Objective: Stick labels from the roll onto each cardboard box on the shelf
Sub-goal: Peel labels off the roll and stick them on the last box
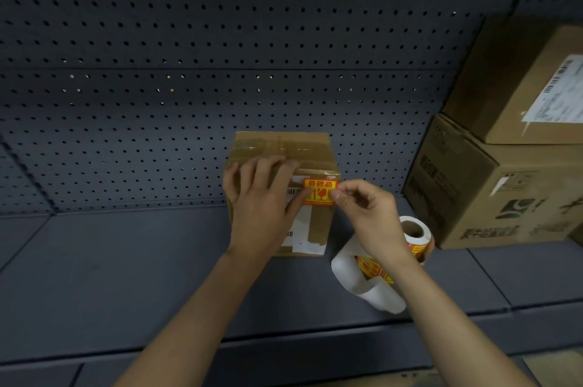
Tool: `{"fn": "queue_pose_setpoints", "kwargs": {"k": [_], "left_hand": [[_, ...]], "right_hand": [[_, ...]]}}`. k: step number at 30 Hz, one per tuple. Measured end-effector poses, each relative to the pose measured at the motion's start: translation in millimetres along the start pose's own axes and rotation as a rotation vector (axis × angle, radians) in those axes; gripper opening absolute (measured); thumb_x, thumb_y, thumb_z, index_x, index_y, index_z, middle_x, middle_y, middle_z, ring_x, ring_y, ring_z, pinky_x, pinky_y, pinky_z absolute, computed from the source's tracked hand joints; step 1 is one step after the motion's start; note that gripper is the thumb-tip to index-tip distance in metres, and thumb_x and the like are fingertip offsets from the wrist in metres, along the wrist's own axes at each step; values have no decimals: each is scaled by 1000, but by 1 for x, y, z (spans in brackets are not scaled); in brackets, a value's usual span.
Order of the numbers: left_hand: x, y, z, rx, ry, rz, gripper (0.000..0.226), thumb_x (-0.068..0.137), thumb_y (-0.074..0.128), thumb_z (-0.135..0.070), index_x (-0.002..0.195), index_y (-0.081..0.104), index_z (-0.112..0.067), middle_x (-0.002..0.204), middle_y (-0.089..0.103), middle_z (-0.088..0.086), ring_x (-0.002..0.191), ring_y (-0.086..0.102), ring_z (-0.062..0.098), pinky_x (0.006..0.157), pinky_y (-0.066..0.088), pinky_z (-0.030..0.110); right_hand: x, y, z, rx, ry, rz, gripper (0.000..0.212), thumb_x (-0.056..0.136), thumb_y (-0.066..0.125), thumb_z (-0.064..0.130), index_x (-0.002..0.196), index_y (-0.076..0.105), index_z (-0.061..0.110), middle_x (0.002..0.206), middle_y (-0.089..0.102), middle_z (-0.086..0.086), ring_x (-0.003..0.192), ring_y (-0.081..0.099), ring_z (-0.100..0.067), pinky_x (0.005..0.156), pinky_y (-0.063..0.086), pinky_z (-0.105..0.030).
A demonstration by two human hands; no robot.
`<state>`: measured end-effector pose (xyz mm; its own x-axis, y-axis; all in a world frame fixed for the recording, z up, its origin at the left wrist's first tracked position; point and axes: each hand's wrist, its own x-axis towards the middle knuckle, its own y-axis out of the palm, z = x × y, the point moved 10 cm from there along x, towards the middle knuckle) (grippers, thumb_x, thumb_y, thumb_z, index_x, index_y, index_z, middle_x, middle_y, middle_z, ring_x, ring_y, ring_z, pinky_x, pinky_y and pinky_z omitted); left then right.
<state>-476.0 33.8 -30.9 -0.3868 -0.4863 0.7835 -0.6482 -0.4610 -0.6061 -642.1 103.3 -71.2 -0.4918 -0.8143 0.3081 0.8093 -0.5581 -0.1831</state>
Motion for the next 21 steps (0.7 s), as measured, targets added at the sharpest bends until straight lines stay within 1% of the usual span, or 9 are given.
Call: {"fn": "queue_pose_setpoints", "kwargs": {"k": [3,6,12,17,19,21], "left_hand": [[1,2,1,-5,-17,-22,42,90,58,-53,118,66,-23,115,61,3,109,55,30,102,33,55],[2,2,2,-19,-25,-48,39,89,60,-51,117,63,-25,111,60,3,106,54,30,99,35,54],[4,4,4,-51,-52,-64,36,86,65,-46,115,64,-25,107,58,2,103,43,25,94,33,48],[6,5,4,-62,-60,-65,34,84,73,-40,114,65,-24,105,58,3,100,42,25,92,34,46],[5,6,4,-68,-60,-64,34,85,72,-41,114,65,-24,106,58,3,99,42,25,90,38,48],[4,6,4,-70,-61,-64,34,86,69,-43,115,63,-26,106,58,2,98,43,26,88,40,51]], "right_hand": [[2,0,-1,-15,-1,-6,7,91,67,14,96,72,11,89,74,-1,88,70,-15,81,58,-29],[2,-1,-2,-15,-5,-27,7,91,68,15,95,72,11,89,74,-2,87,70,-17,81,58,-30],[1,-1,-1,-13,-24,-49,8,91,67,14,96,72,10,88,74,-1,85,69,-11,75,54,-18],[2,-4,-3,-7,-15,-79,6,90,69,14,95,73,13,87,74,3,82,69,-6,73,53,-14],[2,-7,-3,-3,-13,-92,6,88,71,15,94,74,15,87,75,2,83,70,-8,74,54,-17],[3,-9,-3,-18,-25,-103,6,87,74,16,92,75,19,89,74,-2,85,70,-14,76,57,-23]]}}
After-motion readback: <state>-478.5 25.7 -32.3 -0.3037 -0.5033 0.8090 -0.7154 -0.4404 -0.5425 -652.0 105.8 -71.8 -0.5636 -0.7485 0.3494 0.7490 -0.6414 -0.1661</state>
